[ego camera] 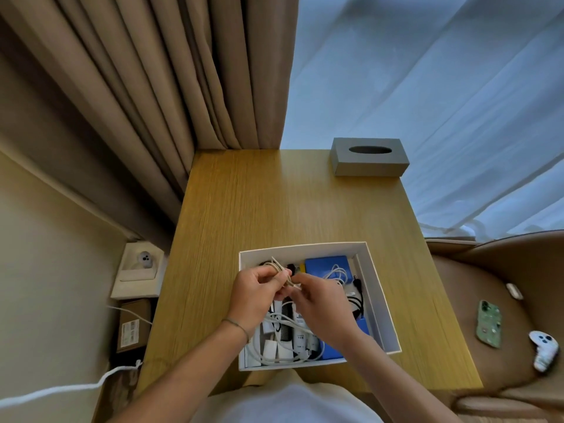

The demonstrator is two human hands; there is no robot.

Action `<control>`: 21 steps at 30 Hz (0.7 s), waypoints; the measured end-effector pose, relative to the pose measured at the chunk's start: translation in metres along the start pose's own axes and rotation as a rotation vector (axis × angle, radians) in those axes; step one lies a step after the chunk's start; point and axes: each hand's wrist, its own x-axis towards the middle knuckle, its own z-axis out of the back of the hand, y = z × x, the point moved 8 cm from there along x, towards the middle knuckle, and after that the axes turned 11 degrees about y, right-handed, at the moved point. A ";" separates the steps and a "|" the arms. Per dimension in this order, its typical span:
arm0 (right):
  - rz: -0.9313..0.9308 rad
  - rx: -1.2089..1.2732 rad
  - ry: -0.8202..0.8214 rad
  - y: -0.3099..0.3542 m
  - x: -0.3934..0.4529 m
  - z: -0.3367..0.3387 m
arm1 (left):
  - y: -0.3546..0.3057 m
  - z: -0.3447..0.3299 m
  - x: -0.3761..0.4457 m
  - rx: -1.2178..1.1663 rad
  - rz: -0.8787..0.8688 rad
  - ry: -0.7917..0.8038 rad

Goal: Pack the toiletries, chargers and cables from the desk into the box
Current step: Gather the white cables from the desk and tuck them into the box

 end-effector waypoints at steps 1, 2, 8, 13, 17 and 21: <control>-0.001 -0.009 -0.012 -0.001 -0.002 -0.001 | 0.000 0.000 0.000 0.029 0.008 0.013; -0.014 -0.007 -0.015 -0.003 -0.003 -0.003 | 0.000 0.000 0.000 0.070 0.015 0.028; -0.256 0.614 0.138 -0.050 -0.003 -0.025 | -0.012 0.022 -0.009 0.503 -0.115 -0.045; -0.463 0.623 0.215 -0.083 0.002 -0.044 | -0.009 0.048 -0.020 0.706 -0.214 -0.164; -0.483 0.259 0.140 -0.092 0.012 -0.036 | 0.001 0.058 -0.023 0.716 -0.218 -0.185; -0.464 -0.211 0.083 -0.079 0.024 -0.028 | 0.005 0.062 -0.025 0.699 -0.214 -0.201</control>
